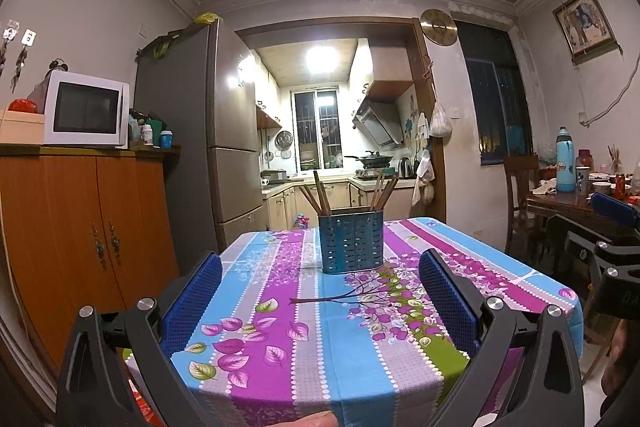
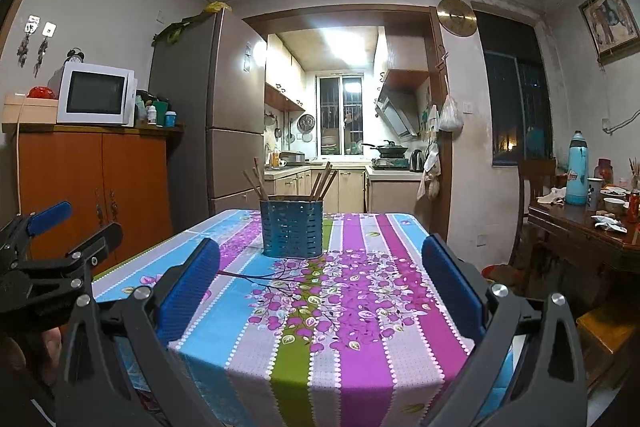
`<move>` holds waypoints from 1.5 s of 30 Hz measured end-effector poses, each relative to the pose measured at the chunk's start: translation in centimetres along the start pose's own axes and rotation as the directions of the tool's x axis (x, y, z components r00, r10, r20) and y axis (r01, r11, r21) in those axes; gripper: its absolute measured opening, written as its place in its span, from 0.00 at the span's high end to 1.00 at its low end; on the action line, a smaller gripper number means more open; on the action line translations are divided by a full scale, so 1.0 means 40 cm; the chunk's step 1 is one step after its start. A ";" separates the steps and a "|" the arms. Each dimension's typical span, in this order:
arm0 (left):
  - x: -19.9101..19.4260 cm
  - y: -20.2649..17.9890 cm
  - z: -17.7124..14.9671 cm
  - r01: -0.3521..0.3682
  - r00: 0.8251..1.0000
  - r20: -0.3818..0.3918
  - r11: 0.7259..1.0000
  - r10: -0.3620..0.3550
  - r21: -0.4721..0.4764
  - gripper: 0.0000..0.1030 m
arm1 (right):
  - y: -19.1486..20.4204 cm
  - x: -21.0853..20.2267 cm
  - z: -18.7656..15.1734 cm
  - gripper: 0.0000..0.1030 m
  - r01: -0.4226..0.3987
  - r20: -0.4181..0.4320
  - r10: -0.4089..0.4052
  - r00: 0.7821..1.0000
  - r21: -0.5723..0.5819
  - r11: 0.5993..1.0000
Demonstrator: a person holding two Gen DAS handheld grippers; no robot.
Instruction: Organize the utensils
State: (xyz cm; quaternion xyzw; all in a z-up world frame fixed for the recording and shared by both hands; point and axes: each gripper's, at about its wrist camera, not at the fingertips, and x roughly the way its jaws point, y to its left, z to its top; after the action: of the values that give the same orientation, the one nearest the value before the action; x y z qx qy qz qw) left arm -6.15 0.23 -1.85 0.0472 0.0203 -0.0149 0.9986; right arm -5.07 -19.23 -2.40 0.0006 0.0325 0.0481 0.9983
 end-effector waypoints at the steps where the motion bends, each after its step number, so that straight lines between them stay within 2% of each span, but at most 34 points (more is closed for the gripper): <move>1: 0.000 0.000 0.000 0.000 1.000 0.003 1.000 0.000 -0.001 0.04 | -0.003 0.002 -0.003 0.05 -0.001 -0.001 0.001 1.000 -0.001 1.000; 25: -0.025 -0.005 0.014 0.017 0.999 0.034 1.000 -0.017 -0.011 0.04 | -0.014 0.000 -0.010 0.05 0.004 0.013 -0.004 1.000 -0.005 1.000; 45: -0.022 0.001 0.008 0.019 0.999 0.028 0.999 -0.018 -0.026 0.04 | -0.004 -0.020 -0.002 0.05 -0.014 0.029 0.015 0.999 -0.031 0.999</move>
State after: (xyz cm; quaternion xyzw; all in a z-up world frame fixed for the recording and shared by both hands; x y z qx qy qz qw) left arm -7.00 0.25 -1.51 0.0337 0.0069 -0.0247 0.9991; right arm -5.85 -19.47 -2.43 -0.0138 0.0173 0.0559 0.9982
